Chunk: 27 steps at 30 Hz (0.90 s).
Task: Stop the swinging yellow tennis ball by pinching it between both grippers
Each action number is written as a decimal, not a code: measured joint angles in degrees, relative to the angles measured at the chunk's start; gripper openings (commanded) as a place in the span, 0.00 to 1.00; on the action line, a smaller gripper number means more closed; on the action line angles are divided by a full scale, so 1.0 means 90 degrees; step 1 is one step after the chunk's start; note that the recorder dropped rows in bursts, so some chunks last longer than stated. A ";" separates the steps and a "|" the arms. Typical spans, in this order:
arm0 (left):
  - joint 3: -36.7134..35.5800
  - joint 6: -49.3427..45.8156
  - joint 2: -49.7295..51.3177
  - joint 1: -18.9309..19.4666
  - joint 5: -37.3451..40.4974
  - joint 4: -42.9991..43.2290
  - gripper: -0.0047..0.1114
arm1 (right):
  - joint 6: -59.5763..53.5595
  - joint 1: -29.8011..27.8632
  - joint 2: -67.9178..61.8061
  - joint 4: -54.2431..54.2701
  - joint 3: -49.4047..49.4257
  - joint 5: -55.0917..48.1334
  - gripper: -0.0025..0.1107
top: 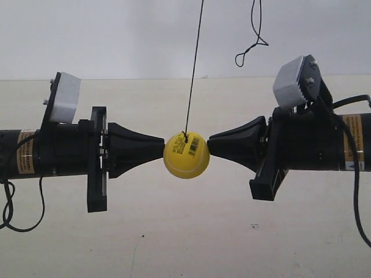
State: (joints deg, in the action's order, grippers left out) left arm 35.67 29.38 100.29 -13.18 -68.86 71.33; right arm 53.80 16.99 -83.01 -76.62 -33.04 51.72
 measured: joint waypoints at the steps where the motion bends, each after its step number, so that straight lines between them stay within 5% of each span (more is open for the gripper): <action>1: 0.0000 0.0000 0.0000 0.0000 0.0037 -0.0017 0.08 | 0.0000 0.0000 0.0000 -0.0032 0.0000 0.0045 0.02; 27: 0.0000 0.0004 0.0000 -0.0012 -0.0028 -0.0053 0.08 | 0.0043 0.0012 0.0000 -0.0292 0.0000 0.0409 0.02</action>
State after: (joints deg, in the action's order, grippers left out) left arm 35.67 29.41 100.29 -13.29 -69.11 70.85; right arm 54.19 17.10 -83.01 -79.25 -33.04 55.40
